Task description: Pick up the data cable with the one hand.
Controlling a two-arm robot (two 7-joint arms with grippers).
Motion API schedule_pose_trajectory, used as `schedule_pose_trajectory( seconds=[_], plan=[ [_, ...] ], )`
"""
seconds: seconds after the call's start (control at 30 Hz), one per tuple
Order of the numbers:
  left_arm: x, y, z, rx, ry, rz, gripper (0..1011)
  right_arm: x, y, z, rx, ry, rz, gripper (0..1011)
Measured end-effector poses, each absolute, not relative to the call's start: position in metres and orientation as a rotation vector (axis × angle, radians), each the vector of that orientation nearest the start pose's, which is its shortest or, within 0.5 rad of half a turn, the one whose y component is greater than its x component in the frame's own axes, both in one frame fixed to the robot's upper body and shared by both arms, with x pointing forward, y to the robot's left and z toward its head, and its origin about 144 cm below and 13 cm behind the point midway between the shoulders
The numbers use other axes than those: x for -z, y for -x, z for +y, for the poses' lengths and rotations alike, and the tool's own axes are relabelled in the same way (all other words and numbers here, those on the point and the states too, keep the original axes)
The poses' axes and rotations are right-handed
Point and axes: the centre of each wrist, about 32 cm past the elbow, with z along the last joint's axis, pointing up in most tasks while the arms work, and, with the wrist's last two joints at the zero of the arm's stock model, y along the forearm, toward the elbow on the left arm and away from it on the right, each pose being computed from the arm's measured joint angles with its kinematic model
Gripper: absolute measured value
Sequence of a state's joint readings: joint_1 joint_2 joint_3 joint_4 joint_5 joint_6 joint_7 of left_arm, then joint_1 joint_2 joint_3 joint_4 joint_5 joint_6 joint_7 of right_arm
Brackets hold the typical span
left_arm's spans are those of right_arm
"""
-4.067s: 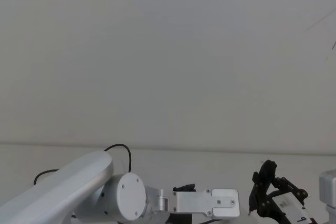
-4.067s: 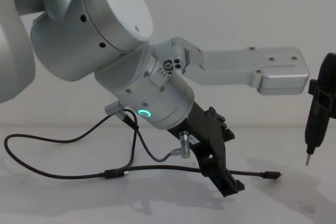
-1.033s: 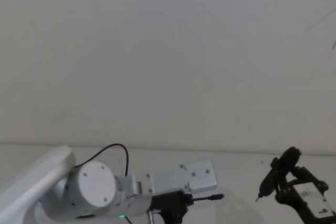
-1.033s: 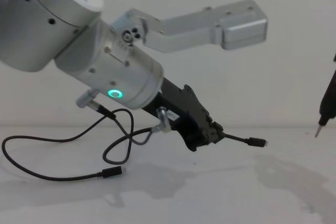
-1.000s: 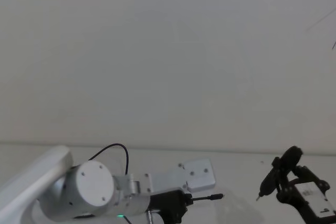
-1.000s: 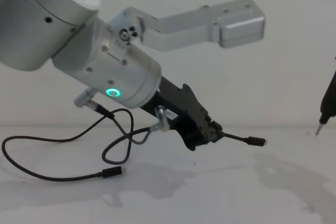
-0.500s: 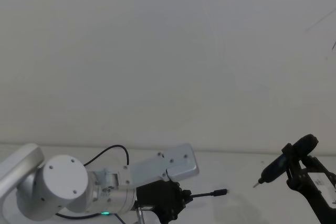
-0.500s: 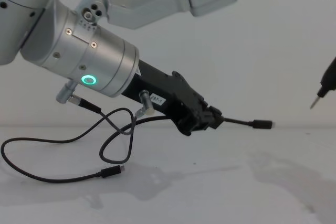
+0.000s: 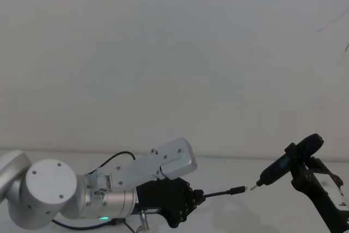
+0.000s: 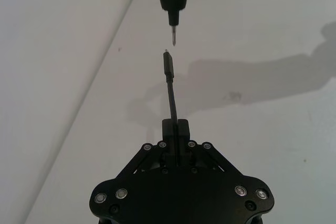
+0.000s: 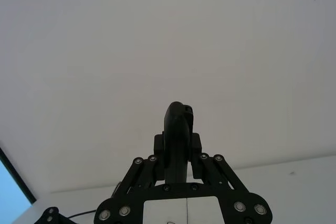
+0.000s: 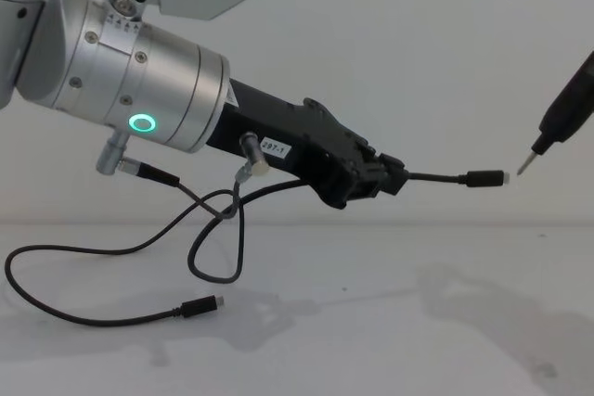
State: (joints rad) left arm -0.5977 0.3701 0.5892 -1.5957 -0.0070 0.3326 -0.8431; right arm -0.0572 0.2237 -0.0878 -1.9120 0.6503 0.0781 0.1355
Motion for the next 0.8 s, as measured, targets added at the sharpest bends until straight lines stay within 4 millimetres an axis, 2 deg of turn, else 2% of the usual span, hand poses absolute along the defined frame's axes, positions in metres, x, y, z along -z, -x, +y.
schedule_pose_trajectory(
  seconds=[0.8],
  plan=[
    [-1.3138,-0.5486,0.1686,-0.330,-0.420,-0.354,40,-1.2383,-0.4317,-0.2430,1.176,-0.438,0.210,268]
  ],
)
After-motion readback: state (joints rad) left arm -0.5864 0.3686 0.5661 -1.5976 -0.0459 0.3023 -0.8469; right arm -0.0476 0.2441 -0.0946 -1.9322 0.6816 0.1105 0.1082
